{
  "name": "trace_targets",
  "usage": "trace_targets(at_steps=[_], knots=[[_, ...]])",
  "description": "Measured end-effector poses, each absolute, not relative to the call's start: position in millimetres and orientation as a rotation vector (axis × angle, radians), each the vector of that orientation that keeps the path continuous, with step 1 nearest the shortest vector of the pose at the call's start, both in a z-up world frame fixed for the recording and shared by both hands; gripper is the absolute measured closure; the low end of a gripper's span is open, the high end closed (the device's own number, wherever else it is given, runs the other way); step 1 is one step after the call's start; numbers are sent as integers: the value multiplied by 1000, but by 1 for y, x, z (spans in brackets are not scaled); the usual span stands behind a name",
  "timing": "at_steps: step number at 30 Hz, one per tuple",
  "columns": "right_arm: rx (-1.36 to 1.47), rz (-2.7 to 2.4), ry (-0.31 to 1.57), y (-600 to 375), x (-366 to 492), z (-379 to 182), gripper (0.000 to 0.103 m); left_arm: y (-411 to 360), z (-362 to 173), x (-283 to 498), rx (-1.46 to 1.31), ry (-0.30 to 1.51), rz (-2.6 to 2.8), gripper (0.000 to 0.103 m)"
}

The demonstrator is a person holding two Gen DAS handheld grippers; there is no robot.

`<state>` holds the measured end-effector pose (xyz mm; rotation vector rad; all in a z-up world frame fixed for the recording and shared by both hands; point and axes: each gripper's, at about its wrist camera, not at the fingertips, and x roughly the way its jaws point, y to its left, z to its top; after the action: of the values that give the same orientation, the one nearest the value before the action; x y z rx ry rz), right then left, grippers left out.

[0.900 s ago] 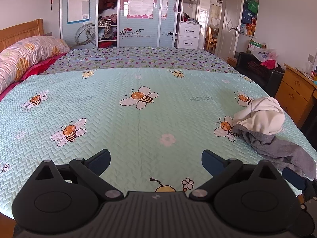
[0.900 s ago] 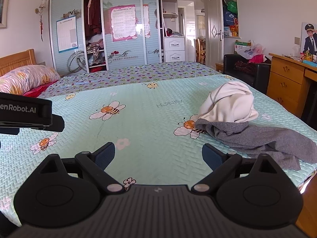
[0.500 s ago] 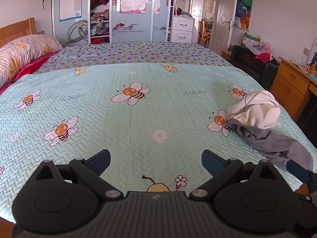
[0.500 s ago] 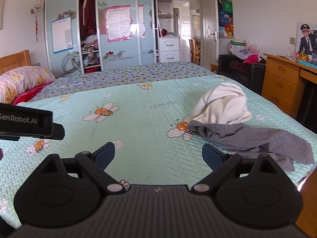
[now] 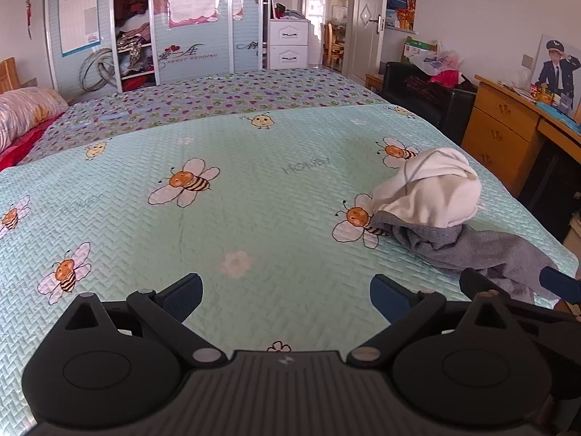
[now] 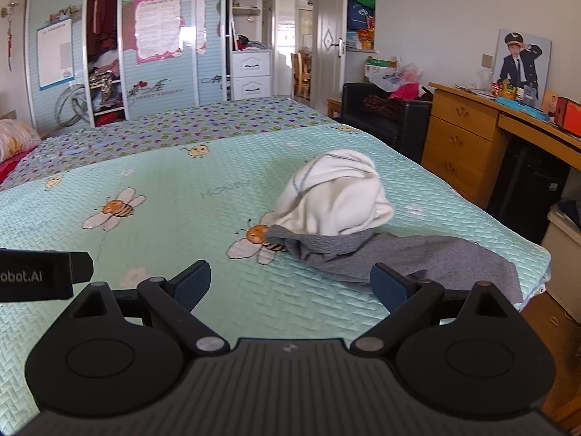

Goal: Fold clothes
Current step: 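Move both tools toward the cream and grey garments on the bed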

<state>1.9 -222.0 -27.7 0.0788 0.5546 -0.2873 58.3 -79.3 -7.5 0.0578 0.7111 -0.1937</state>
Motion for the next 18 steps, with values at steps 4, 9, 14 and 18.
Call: trace_targets(at_steps=[4, 9, 14, 18], knots=[[88, -322, 576, -240, 8, -32, 8, -99, -15, 68, 79, 731, -228, 2], [123, -352, 605, -263, 13, -43, 8, -120, -26, 79, 119, 757, -268, 2], [185, -378, 635, -290, 13, -63, 8, -144, -36, 96, 161, 760, -305, 2], [241, -411, 678, -314, 11, -82, 8, -170, -42, 118, 177, 749, -354, 3]])
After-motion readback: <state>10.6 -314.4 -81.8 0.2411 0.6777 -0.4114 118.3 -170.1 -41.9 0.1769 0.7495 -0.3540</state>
